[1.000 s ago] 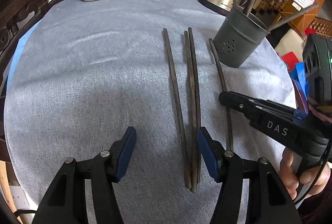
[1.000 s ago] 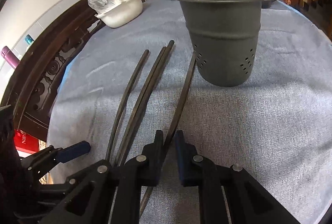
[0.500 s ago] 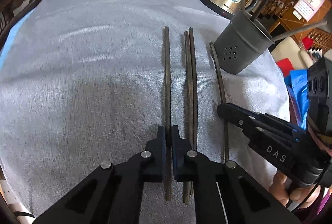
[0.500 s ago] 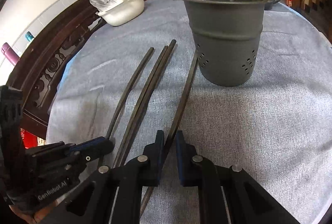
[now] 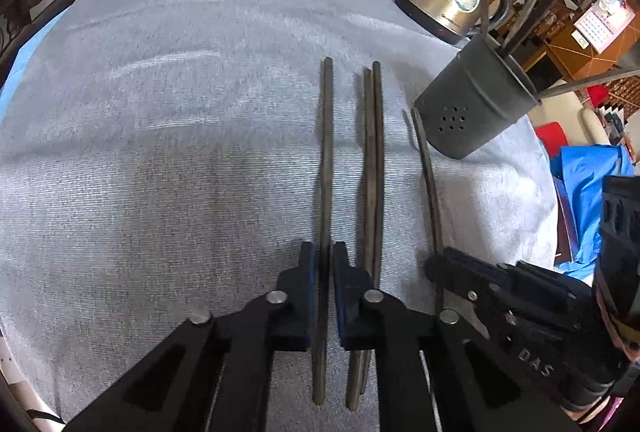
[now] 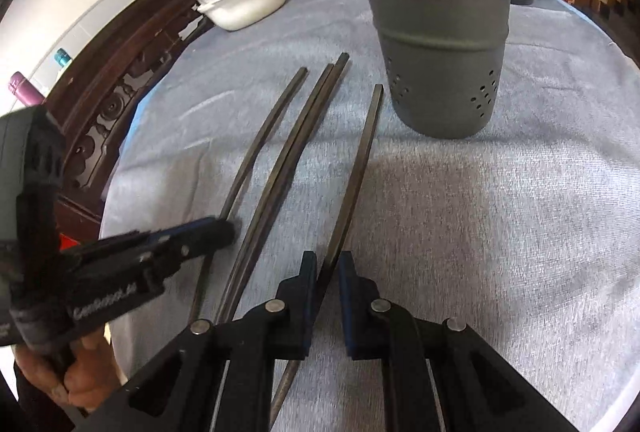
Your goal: Organize utensils
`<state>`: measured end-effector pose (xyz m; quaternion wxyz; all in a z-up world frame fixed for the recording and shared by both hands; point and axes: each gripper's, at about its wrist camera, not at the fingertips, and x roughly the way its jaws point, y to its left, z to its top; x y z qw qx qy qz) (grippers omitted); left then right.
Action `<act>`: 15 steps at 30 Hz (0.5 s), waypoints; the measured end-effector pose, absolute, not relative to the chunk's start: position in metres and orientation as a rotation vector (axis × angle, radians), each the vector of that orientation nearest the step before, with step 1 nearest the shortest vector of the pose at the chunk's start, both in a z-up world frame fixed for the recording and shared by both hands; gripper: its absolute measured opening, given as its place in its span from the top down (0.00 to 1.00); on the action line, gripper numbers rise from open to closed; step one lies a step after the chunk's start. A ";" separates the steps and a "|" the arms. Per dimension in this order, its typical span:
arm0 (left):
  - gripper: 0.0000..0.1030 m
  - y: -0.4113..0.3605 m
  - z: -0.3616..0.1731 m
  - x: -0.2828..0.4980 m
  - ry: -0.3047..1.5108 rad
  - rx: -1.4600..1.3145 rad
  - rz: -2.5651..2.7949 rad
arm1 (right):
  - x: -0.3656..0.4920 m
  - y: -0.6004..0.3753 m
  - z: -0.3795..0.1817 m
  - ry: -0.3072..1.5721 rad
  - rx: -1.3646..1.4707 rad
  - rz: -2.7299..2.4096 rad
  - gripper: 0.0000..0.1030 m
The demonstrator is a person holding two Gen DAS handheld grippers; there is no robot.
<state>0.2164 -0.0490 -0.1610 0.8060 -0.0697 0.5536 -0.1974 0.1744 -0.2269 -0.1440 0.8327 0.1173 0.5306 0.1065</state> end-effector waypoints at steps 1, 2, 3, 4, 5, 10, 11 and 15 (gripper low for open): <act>0.95 -0.049 -0.160 0.215 1.183 -0.144 -0.422 | 0.173 -0.227 -0.144 1.130 0.243 0.233 0.88; 0.95 -0.048 -0.160 0.213 1.183 -0.141 -0.420 | 0.172 -0.226 -0.144 1.134 0.235 0.241 0.88; 0.95 -0.046 -0.160 0.211 1.183 -0.140 -0.419 | 0.171 -0.226 -0.144 1.139 0.226 0.251 0.88; 0.95 -0.045 -0.160 0.208 1.185 -0.140 -0.418 | 0.170 -0.226 -0.144 1.142 0.221 0.258 0.88; 0.95 -0.043 -0.160 0.205 1.187 -0.140 -0.416 | 0.169 -0.226 -0.144 1.146 0.213 0.266 0.88; 0.95 -0.030 -0.161 0.186 1.214 -0.165 -0.432 | 0.161 -0.224 -0.143 1.174 0.151 0.309 0.89; 0.95 -0.027 -0.161 0.182 1.220 -0.169 -0.436 | 0.160 -0.224 -0.143 1.178 0.142 0.315 0.89; 0.95 -0.019 -0.159 0.167 1.245 -0.196 -0.457 | 0.159 -0.229 -0.145 1.203 0.175 0.329 0.87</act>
